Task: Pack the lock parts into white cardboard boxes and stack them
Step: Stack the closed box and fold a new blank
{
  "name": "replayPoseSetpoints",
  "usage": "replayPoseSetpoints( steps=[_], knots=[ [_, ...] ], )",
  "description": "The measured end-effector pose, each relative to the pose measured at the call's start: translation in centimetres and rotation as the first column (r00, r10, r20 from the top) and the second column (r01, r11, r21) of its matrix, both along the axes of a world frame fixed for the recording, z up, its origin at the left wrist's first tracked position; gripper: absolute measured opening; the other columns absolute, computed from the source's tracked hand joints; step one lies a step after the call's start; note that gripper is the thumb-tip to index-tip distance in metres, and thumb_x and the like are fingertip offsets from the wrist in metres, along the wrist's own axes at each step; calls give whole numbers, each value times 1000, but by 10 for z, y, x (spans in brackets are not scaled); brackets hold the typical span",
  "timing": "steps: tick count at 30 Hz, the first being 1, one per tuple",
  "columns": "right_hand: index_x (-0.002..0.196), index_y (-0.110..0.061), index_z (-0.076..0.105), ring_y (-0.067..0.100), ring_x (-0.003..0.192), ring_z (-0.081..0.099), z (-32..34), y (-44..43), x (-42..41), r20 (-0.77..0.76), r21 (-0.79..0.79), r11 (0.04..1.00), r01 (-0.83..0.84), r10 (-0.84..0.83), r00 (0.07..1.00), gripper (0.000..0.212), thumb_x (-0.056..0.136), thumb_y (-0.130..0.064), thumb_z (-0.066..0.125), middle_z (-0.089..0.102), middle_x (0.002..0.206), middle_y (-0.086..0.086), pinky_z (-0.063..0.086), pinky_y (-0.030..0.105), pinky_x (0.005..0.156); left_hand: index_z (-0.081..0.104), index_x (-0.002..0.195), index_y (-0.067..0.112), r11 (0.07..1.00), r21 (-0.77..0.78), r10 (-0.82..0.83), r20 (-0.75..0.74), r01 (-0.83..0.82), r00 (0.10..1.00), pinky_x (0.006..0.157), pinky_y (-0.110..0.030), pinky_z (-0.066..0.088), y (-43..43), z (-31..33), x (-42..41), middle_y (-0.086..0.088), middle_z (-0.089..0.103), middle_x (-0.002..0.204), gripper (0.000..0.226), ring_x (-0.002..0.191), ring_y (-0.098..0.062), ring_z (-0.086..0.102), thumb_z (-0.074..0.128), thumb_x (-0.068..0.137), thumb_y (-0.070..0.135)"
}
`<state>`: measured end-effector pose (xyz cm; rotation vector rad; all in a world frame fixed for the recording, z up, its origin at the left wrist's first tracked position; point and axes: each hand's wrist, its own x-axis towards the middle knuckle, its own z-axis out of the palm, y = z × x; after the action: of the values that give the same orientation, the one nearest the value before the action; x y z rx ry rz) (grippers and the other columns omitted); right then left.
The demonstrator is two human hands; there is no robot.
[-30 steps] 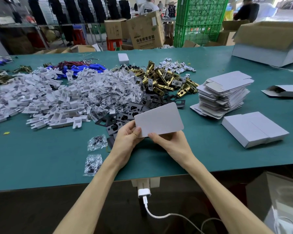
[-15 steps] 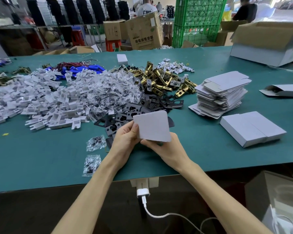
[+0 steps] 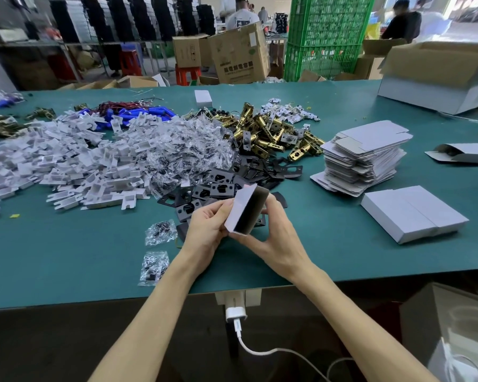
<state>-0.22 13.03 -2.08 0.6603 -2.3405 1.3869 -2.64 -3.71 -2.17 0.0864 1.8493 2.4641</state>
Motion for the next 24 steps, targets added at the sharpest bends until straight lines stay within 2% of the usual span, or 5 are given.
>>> replayPoseSetpoints(
  steps=[4, 9, 13, 19, 24],
  knots=[
    [129, -40, 43, 3, 118, 58, 3, 0, -2, 79, -126, 992, 4, 6, 997, 62, 81, -56, 78, 59, 123, -23, 45, 12, 95, 71, 129, 3, 997, -75, -31, -54, 27, 998, 105, -68, 48, 1, -2, 2, -25, 73, 120, 29, 118, -49, 66, 55, 108, 17],
    [129, -31, 48, 7, 104, 62, 2, 6, -6, 183, -262, 941, 213, -168, 969, 72, 74, -69, 75, 63, 116, -11, 52, 17, 79, 69, 135, 23, 990, -84, -124, -125, 114, 984, 102, -38, 57, 6, 8, 9, -6, 72, 132, 44, 125, -26, 67, 62, 97, 45],
    [136, -22, 50, 16, 109, 59, 0, 8, -10, 246, -169, 952, 254, -209, 946, 76, 76, -58, 78, 59, 121, 0, 53, 33, 89, 71, 128, 17, 985, -124, -139, -154, 121, 978, 98, -28, 55, 7, 7, 10, -4, 75, 126, 45, 120, -19, 70, 74, 90, 41],
    [120, -25, 62, 6, 89, 64, 2, 7, -6, 214, -202, 953, 225, -181, 960, 32, 92, -37, 74, 70, 102, -9, 52, 20, 74, 67, 127, 13, 998, -53, -33, -122, 27, 992, 105, -42, 53, 6, 4, 7, -7, 74, 126, 39, 121, -27, 68, 65, 98, 38],
    [113, -23, 66, 15, 90, 67, 2, 11, -8, 323, -313, 926, 212, -106, 940, 23, 93, -33, 72, 72, 100, -2, 57, 40, 76, 66, 127, 11, 999, -27, 32, -104, -35, 994, 92, -32, 58, 6, 5, 8, -7, 75, 123, 44, 113, -23, 71, 63, 99, 46]
  ],
)
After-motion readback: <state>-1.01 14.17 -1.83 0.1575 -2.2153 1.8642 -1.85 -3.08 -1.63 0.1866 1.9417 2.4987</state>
